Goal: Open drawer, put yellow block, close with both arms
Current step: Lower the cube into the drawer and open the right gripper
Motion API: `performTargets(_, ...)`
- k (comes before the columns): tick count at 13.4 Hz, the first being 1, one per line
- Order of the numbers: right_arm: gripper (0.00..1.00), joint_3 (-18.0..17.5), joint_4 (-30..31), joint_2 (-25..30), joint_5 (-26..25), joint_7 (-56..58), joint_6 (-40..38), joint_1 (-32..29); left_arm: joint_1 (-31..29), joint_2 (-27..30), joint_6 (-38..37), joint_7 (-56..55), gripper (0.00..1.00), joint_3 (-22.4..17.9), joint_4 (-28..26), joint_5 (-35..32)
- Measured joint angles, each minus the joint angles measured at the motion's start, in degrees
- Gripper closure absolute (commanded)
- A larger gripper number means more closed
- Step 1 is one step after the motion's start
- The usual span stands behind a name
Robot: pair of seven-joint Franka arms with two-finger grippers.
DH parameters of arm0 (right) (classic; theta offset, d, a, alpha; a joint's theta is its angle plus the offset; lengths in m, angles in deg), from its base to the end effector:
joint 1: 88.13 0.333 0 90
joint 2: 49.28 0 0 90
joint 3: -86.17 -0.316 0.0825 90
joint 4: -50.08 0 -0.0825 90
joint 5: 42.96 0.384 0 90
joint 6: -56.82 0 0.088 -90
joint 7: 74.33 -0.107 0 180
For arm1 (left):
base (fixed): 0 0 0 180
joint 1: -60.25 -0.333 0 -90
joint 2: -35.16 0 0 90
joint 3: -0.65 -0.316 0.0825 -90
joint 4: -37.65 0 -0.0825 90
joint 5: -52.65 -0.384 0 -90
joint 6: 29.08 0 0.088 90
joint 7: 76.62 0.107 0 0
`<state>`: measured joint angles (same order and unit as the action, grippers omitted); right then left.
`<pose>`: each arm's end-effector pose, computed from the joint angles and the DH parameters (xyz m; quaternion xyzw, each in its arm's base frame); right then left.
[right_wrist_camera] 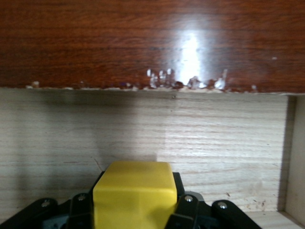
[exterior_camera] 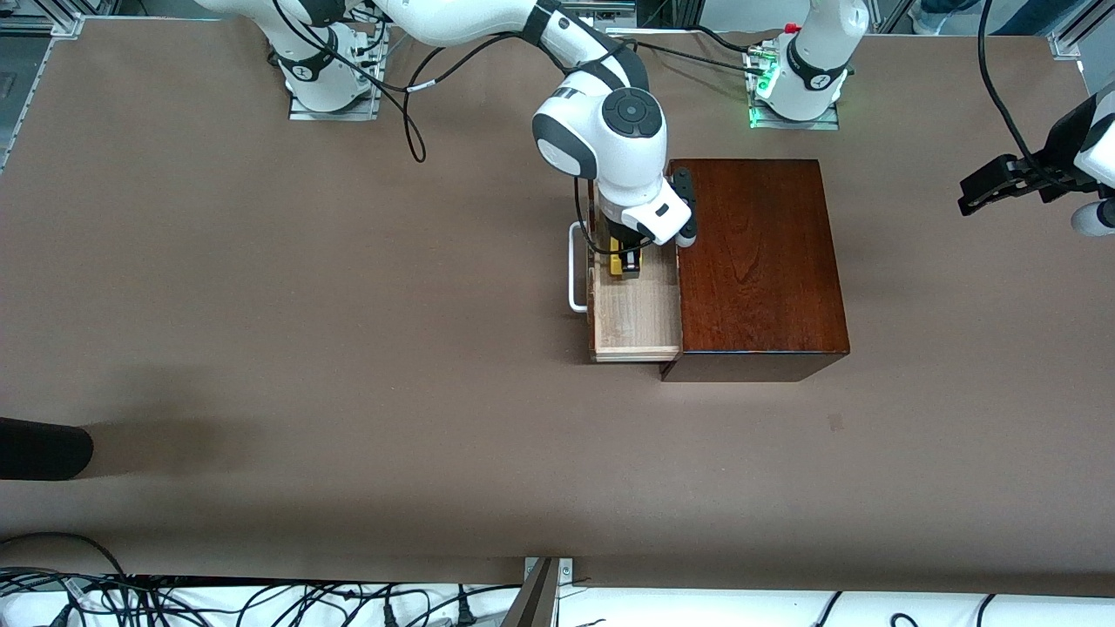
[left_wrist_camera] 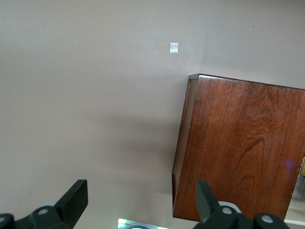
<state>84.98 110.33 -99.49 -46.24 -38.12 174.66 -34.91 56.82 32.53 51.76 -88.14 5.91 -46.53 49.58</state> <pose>0.4641 0.6335 0.3202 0.6964 0.7146 0.0665 0.0080 0.5520 -0.0099 0.6333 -0.9945 -0.0871 0.0488 0.0304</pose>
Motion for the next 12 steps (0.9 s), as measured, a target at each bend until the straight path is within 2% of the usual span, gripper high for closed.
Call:
performTargets(2,0.92,0.0,0.3,-0.3,-0.1,0.0,0.0,0.2,0.0,0.0,0.0,0.0,0.0,0.0,0.0,0.0)
performTargets(4,0.76,0.0,0.4,-0.4,-0.1,0.0,0.0,0.2,0.0,0.0,0.0,0.0,0.0,0.0,0.0,0.0)
performTargets(5,0.57,0.0,0.4,-0.4,-0.1,0.0,0.0,0.2,0.0,0.0,0.0,0.0,0.0,0.0,0.0,0.0)
performTargets(6,0.31,0.1,0.4,-0.4,-0.1,0.0,-0.1,0.2,0.0,0.0,0.0,0.0,0.0,0.0,0.0,0.0)
performTargets(7,0.0,0.1,0.4,-0.4,-0.1,0.0,-0.3,0.2,0.0,0.0,0.0,0.0,0.0,0.0,0.0,0.0)
performTargets(12,0.0,0.1,-0.9,-0.2,-0.1,0.0,-2.2,0.3,0.0,-0.2,0.0,0.0,0.0,0.0,0.0,0.0)
